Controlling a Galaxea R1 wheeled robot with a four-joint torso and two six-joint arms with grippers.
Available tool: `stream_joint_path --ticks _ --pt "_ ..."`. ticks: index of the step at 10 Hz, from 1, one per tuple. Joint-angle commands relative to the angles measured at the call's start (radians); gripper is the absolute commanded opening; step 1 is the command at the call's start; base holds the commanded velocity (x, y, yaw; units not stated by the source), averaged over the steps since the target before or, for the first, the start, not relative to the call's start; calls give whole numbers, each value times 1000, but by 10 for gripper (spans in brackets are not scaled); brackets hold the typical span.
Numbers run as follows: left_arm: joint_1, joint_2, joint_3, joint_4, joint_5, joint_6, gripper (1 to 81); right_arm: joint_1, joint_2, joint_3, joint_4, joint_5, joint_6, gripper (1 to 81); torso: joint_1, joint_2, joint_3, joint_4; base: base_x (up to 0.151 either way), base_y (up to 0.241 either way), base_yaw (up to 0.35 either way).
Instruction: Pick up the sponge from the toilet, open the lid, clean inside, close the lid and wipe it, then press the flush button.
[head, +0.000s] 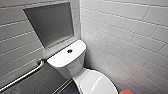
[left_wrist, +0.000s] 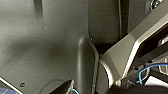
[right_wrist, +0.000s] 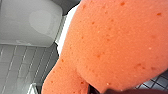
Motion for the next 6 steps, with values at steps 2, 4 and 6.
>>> stream_joint_path --ticks 2,4,6 --pt "4 -4 15 6 87 7 811 256 37 -28 68 -245 -2 10 12 -20 0 0 0 0 0" --pt "4 -1 13 6 87 7 811 323 97 -64 70 -290 0 10 47 -79 -80 0 0 0 0" --pt "4 1 12 4 87 7 811 403 157 -98 82 -353 0 10 53 -95 -120 0 0 0 0"
